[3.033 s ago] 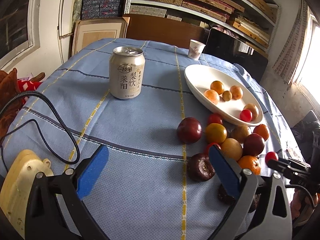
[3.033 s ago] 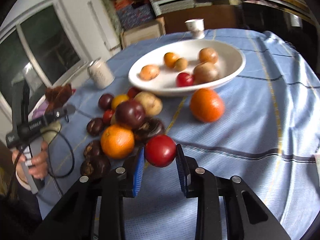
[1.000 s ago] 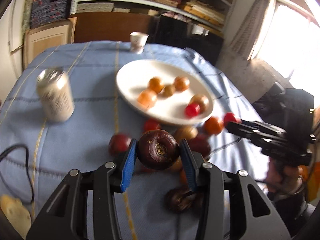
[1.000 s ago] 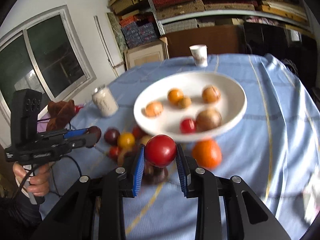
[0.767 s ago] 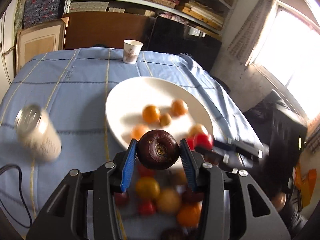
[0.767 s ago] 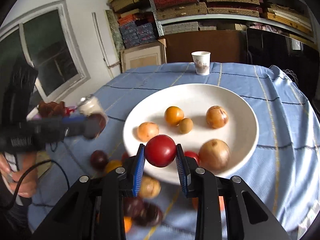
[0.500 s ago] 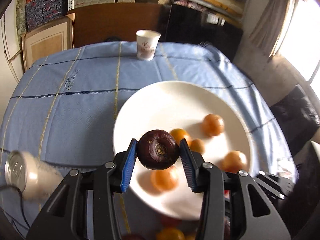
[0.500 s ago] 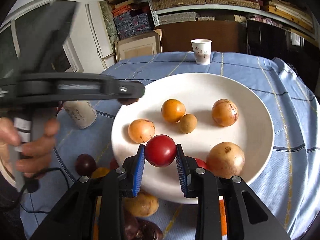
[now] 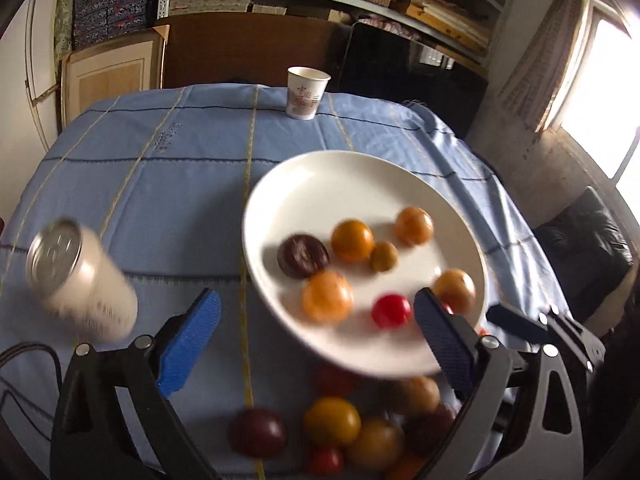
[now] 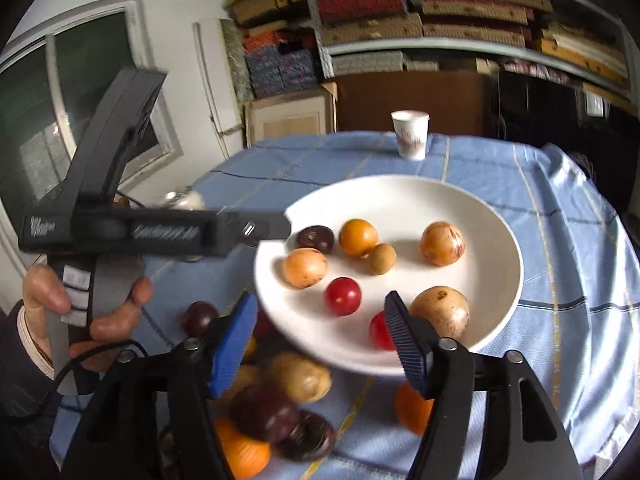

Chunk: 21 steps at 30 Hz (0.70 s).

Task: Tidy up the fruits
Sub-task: 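Carry the mangosteen and tomato over the white plate and open both grippers, then move the right gripper to a large orange and close on it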

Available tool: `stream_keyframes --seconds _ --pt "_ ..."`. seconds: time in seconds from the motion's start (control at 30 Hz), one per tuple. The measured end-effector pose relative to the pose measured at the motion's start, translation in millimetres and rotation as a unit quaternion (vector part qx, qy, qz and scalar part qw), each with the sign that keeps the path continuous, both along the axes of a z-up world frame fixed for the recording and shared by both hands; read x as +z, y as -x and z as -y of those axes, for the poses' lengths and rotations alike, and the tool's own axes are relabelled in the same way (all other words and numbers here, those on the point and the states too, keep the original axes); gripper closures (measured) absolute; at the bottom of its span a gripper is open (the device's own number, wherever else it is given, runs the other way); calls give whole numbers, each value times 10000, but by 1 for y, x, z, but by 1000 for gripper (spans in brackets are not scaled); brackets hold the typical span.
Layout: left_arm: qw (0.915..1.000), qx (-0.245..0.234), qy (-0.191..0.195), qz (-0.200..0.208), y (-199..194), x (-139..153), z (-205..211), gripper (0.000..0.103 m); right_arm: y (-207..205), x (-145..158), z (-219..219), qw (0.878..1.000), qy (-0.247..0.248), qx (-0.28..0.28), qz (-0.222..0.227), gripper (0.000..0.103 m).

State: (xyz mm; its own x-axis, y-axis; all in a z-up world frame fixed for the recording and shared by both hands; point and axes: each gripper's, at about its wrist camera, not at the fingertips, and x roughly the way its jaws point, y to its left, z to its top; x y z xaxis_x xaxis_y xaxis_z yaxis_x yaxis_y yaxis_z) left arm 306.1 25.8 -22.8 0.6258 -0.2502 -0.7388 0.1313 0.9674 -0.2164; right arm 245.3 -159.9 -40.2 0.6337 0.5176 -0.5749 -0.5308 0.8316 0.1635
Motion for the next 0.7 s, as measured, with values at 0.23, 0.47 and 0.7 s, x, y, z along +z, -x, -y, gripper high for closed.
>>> stream_keyframes --seconds 0.23,0.47,0.7 --pt "9975 95 -249 654 74 -3 -3 5 31 0 5 9998 -85 78 138 27" --pt "9951 71 -661 738 96 -13 -3 5 45 0 11 9995 67 12 317 26" --pt "9955 292 -773 469 105 -29 -14 5 47 -5 38 9995 -196 -254 67 21"
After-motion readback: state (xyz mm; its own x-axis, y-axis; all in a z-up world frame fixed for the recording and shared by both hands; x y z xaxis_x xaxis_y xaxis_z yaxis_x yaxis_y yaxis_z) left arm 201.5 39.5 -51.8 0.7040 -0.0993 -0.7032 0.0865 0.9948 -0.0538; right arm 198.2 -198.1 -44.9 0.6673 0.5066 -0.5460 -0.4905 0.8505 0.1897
